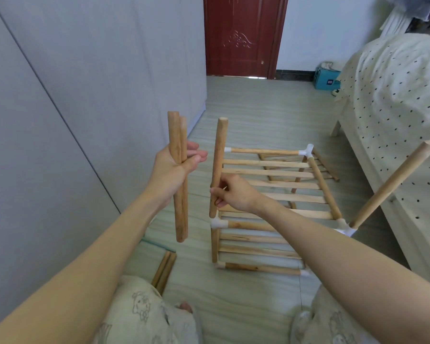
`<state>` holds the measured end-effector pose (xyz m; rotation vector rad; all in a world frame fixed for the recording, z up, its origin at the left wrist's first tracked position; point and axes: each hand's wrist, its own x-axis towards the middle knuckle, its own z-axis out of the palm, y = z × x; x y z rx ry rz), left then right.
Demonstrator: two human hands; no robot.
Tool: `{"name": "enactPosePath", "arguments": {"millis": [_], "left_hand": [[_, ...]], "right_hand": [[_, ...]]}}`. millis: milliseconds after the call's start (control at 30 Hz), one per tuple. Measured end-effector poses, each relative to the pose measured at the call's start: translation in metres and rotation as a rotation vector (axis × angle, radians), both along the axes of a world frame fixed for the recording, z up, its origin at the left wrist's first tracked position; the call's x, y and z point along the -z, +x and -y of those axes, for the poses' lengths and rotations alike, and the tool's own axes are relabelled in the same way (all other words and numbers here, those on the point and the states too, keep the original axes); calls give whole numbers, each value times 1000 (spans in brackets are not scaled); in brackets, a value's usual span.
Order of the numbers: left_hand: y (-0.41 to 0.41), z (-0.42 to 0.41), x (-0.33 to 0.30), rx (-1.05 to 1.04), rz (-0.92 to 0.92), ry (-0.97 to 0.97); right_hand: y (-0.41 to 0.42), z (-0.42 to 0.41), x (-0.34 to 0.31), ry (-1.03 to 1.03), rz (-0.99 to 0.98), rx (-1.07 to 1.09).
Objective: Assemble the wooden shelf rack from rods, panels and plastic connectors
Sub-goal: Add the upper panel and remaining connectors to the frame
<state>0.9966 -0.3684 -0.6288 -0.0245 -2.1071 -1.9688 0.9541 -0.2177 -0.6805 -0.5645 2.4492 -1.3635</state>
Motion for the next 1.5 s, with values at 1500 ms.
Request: {"name": "enactPosePath", "arguments": {"millis": [1500], "left_hand": [[-28,-53,35,417,124,-718]], "right_hand": [[77,-239,11,-65,97,613]]}}
